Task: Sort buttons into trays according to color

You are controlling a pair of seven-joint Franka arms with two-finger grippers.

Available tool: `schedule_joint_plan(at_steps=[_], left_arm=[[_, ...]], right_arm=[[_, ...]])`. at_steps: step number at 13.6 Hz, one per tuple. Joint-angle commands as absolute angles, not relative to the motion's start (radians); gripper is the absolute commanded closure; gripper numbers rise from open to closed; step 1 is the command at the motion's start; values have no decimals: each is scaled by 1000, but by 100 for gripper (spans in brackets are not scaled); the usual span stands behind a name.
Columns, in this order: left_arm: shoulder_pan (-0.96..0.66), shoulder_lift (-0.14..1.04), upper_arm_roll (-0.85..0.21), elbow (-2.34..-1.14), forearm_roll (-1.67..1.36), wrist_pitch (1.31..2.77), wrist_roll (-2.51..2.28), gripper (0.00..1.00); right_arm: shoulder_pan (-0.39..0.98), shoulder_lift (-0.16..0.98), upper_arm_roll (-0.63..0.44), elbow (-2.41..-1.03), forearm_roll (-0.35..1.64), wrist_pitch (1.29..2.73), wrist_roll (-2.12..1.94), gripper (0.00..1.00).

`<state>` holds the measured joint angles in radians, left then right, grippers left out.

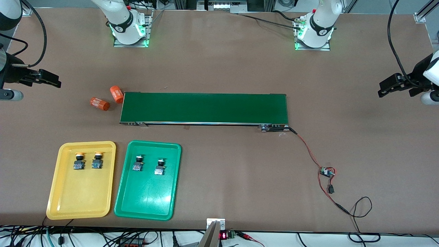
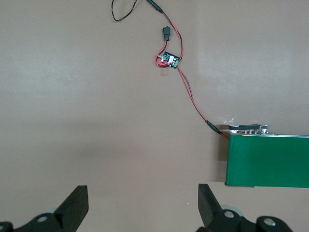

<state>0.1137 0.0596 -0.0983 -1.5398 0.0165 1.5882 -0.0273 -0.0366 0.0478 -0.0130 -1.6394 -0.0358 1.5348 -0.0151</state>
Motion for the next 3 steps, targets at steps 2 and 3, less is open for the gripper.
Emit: schedule_joint_plan(at_steps=[2,3], left_arm=[[120,40,-98,-1554,6,1585,-12,0],[120,38,-100,-1554,8,1585,-12,0]], right_arm=[[-38,52,-9,-1629,-25,1531,-20,0],[-38,52,-9,-1629,-34,1532,-34,0]])
